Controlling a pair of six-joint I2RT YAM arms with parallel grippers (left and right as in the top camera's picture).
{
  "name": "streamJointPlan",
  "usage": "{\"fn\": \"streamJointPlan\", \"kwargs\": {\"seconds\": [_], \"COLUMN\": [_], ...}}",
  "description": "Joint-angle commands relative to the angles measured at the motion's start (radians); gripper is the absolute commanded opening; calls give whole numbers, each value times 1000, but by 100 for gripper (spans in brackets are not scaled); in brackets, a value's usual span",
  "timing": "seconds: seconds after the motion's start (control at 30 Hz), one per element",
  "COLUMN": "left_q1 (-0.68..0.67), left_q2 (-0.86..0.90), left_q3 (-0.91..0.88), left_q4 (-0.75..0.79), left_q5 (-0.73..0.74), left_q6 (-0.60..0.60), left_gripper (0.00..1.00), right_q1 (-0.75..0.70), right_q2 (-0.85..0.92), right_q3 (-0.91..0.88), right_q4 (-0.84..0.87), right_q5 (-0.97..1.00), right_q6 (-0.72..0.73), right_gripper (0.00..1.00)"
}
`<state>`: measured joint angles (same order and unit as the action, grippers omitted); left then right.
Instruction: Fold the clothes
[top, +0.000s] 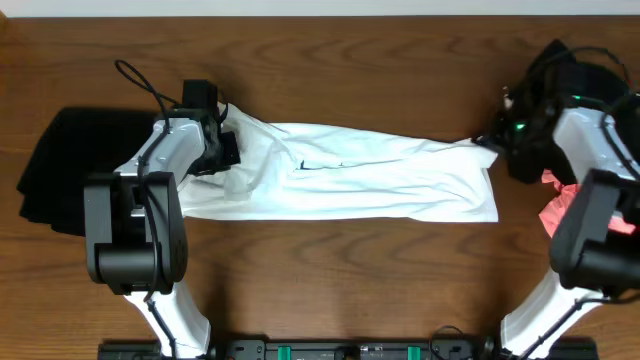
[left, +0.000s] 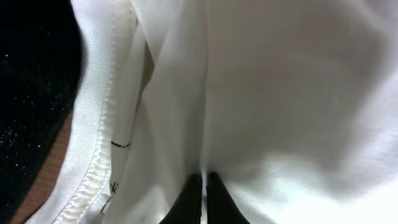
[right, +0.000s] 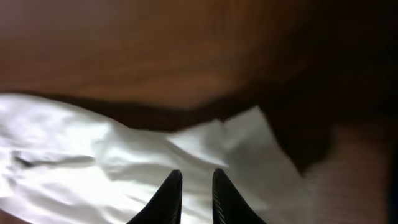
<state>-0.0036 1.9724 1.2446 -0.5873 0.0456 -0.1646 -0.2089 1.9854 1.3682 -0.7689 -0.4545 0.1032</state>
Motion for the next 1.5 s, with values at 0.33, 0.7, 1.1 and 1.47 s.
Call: {"fn": "streamJointPlan", "kwargs": {"seconds": [0.33,0.7,1.1,1.47], "left_q1": [14,14,14,14], "left_q2": [98,86,66,66], "left_q3": [-66,-64,-55,-55], "left_q4": [-41,-71,-81,-89], "left_q5": [-26,-27,-26,-27], "left_q6": [-40,-39,-39,-39], "left_gripper": [6,6,7,6], "right_q1": [43,25,11,14], "right_q2": [12,-250,-172,-14], "right_q3": [-122,-111,-114,-138], "right_q4": [-90,-166,48,-34], "right_q5": [182,-171,12,154], "right_q6": [31,-199,48,91], "right_gripper": [12,40,22,8]}}
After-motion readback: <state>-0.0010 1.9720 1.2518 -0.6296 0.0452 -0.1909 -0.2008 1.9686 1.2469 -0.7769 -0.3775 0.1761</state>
